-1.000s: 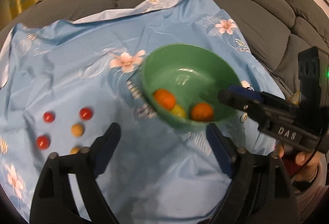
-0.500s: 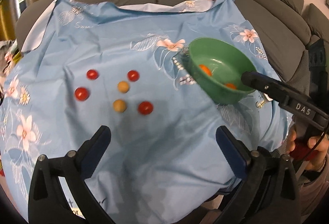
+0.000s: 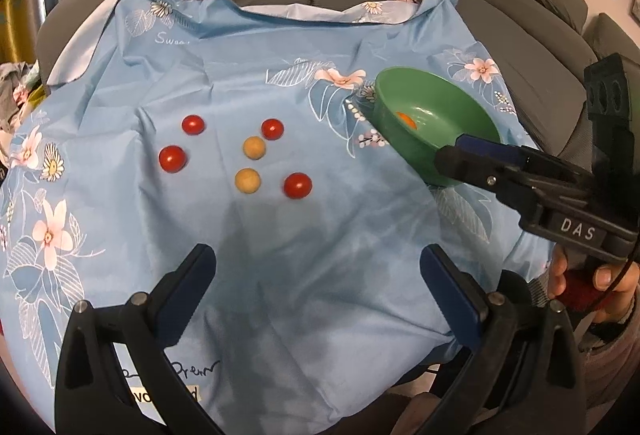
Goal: Organize fruits
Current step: 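Withdraw both tools from the bowl back over the remaining fruits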
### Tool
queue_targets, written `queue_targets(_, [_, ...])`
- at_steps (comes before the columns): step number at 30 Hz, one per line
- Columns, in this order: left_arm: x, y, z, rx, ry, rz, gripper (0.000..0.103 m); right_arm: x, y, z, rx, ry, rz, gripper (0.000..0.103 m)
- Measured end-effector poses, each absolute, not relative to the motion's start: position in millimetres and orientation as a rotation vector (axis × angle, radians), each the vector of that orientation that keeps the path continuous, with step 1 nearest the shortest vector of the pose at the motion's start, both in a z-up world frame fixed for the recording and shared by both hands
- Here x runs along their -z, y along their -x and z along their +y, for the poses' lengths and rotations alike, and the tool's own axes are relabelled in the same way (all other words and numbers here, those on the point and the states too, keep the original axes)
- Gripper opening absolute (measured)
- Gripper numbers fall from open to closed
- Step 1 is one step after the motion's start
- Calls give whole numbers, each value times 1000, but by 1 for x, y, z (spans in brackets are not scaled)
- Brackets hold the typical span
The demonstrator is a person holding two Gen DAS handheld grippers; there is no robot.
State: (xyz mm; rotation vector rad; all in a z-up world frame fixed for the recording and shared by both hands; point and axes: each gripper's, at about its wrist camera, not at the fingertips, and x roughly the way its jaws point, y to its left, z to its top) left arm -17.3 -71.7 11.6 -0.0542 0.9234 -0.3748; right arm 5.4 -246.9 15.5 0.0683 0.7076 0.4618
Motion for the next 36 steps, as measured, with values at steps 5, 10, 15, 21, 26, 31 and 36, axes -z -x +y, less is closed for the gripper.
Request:
queue_targets(5, [-4, 17, -67, 369, 56, 940, 102, -10, -8, -235, -473, -43, 733, 53])
queue_targets(10, [0, 13, -59, 357, 70, 946, 102, -8, -12, -227, -480, -34, 744, 53])
queue_targets(15, [1, 10, -48, 331, 85, 946, 102, -3, -18, -217, -498, -25, 760, 53])
queue_targets(21, [3, 4, -31, 265, 127, 945, 102, 4, -24, -209, -524, -12, 784, 53])
queue_targets(26, [9, 0, -21, 250, 144, 948, 102, 13, -32, -206, -533, -12, 821, 53])
queue_targets(31, [16, -4, -20, 267, 140, 955, 102, 24, -40, -199, -550, -6, 861, 53])
queue_targets(36, [23, -18, -24, 271, 148, 969, 100, 27, -49, -196, -559, -23, 873, 53])
